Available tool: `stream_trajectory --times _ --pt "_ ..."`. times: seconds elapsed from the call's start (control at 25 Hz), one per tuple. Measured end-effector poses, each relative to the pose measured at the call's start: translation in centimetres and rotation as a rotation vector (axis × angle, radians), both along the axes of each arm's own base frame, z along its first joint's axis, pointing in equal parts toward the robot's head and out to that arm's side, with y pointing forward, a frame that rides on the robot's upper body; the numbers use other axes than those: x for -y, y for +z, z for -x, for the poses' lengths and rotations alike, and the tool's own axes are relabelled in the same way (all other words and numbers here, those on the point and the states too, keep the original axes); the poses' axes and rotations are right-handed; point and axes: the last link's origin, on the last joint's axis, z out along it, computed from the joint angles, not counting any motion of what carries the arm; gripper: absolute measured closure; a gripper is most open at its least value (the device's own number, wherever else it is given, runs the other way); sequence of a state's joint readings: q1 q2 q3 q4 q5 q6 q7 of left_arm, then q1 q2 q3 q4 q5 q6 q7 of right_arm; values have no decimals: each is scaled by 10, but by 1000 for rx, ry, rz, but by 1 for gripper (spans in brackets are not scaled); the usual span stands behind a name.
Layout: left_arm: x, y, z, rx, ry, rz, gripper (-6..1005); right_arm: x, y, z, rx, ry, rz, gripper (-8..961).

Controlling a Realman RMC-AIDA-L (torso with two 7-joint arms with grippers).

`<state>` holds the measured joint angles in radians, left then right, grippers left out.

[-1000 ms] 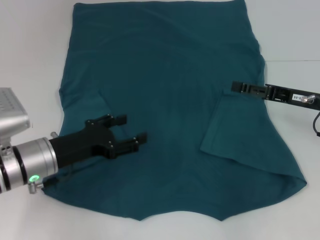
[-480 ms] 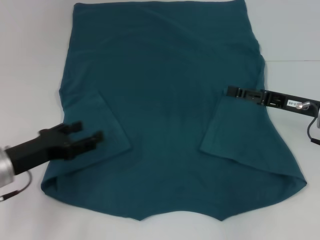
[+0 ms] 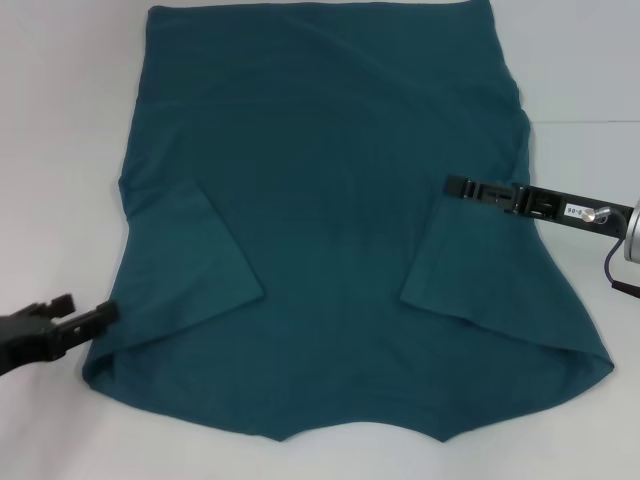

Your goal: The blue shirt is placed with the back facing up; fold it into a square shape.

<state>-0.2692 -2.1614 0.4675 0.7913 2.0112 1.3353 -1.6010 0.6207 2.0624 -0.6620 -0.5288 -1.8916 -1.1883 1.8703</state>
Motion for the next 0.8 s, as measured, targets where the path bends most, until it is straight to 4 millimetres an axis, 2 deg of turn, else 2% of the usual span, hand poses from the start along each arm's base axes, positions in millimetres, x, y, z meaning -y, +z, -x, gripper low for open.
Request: stream_trajectory --times 0.28,0.8 --pt "12 1 11 -8 69 35 169 1 0 -1 -2 -5 -2 49" --pt "18 -5 8 -32 52 145 171 2 -1 -1 -14 -10 -4 50"
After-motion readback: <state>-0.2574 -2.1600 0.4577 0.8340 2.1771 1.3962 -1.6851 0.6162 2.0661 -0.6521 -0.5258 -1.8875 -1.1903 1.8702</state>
